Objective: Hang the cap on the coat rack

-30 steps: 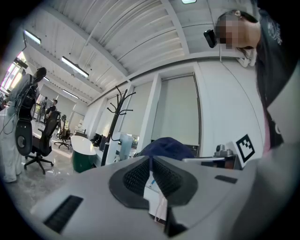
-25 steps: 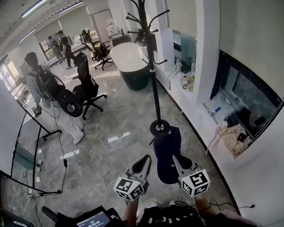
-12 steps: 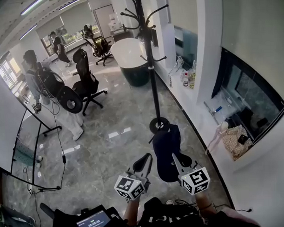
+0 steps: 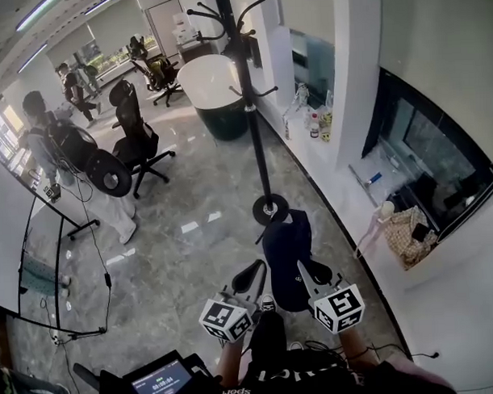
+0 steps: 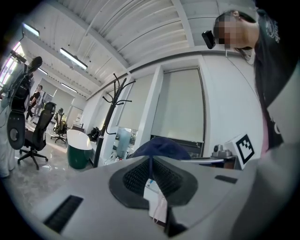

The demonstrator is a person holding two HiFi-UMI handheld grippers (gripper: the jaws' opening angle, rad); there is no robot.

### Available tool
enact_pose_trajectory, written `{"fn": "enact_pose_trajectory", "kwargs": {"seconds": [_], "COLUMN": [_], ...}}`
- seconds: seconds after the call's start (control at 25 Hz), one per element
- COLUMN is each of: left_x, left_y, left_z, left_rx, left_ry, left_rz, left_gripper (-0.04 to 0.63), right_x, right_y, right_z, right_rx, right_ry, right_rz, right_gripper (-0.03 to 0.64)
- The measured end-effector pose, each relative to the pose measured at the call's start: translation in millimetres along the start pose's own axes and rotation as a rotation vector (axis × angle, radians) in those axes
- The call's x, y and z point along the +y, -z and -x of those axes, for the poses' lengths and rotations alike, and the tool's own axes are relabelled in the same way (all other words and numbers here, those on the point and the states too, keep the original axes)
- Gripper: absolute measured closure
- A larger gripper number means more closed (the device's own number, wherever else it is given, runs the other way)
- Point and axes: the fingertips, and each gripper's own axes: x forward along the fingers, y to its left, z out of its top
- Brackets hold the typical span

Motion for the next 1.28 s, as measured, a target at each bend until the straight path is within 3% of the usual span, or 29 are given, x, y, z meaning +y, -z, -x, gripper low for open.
{"fn": "enact_pose_trajectory", "kwargs": {"seconds": [0.72, 1.28], "left_x": [161.8, 218.8], "left_y": [-66.6, -57.0], "left_z": [-102.1, -153.4], "left_rx": [-0.035, 0.001], "left_ry": [0.143, 0.215], "left_rz": [-0.047, 0.018], "left_gripper": [0.588, 0.588], "right_x": [-67.3, -118.2], "right_y": [-59.7, -82.8], "right_z": [-177.0, -247.5], "right_rx": [-0.052, -0.060], "right_ry": [0.147, 0.230], "right_rz": [0.009, 0.039], "right_gripper": [0.589, 0.591]}}
